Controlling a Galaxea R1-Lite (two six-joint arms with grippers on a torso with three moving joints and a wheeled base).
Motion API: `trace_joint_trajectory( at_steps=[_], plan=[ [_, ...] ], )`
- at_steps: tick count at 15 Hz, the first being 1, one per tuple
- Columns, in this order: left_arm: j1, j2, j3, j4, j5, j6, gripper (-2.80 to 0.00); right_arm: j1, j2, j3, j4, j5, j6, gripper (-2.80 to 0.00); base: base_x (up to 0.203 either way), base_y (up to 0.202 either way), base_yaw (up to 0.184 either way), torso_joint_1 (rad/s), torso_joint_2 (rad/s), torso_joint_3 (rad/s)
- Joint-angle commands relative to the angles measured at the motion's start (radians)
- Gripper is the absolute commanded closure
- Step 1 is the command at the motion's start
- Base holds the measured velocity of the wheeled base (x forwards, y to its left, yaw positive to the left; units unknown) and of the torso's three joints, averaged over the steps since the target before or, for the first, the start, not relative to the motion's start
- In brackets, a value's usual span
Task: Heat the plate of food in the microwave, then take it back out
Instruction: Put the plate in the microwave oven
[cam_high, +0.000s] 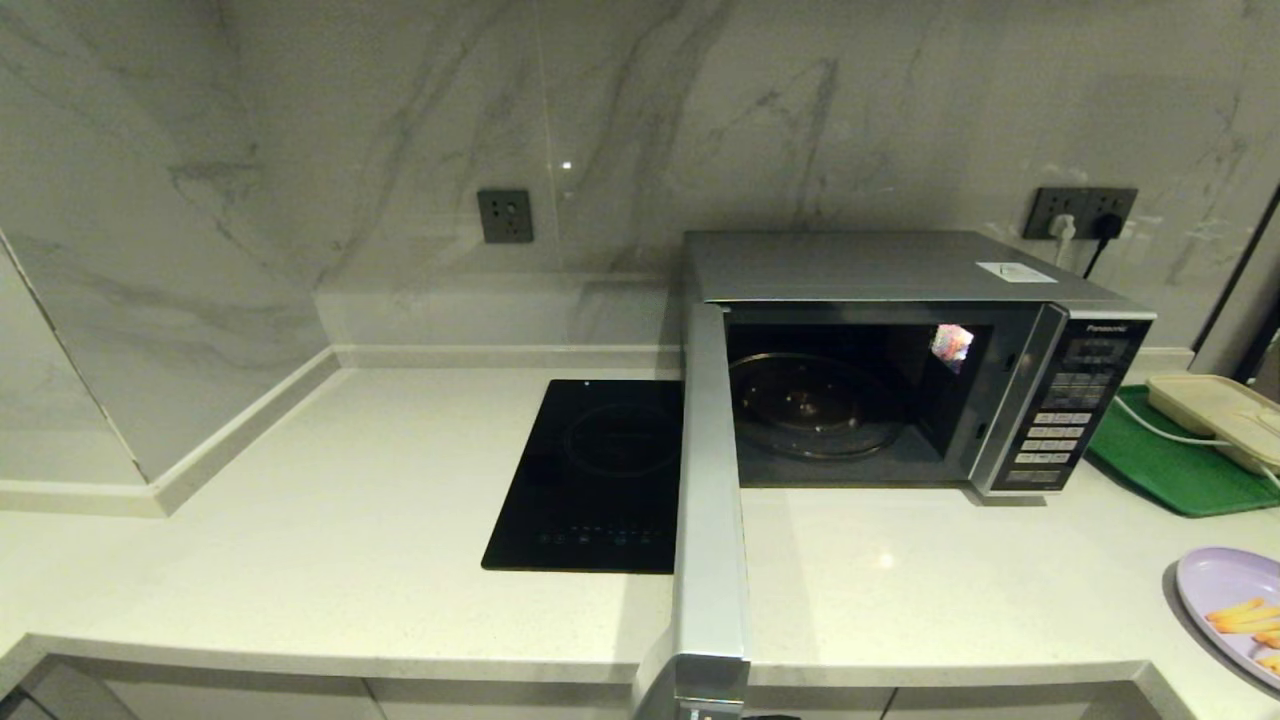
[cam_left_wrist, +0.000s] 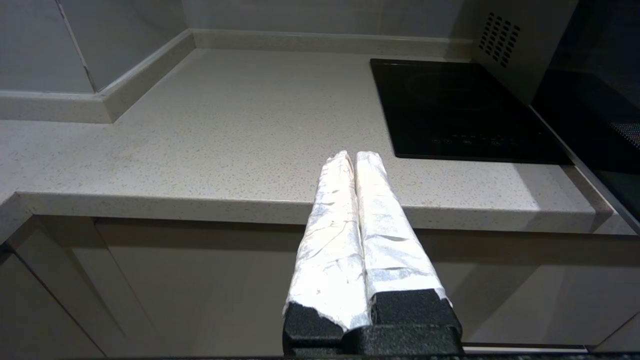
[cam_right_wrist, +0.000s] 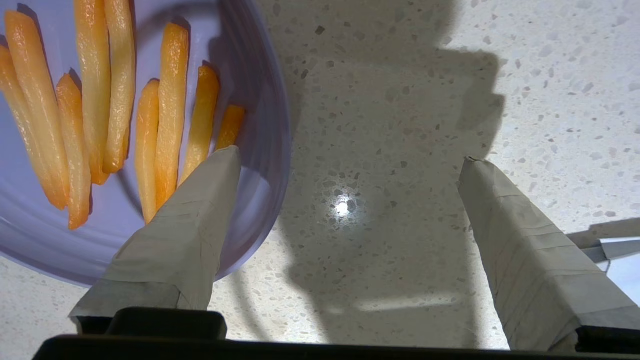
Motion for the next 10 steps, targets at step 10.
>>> trace_joint_trajectory(
  at_steps=[10],
  plan=[
    [0.0,0.0,0.0,-0.001,0.0,-0.001,0.0,0.0,0.048,-0.017,-0.003,0.0,0.001,-2.8,0.0,0.0,0.0,0.0,0.0,0.0]
  ],
)
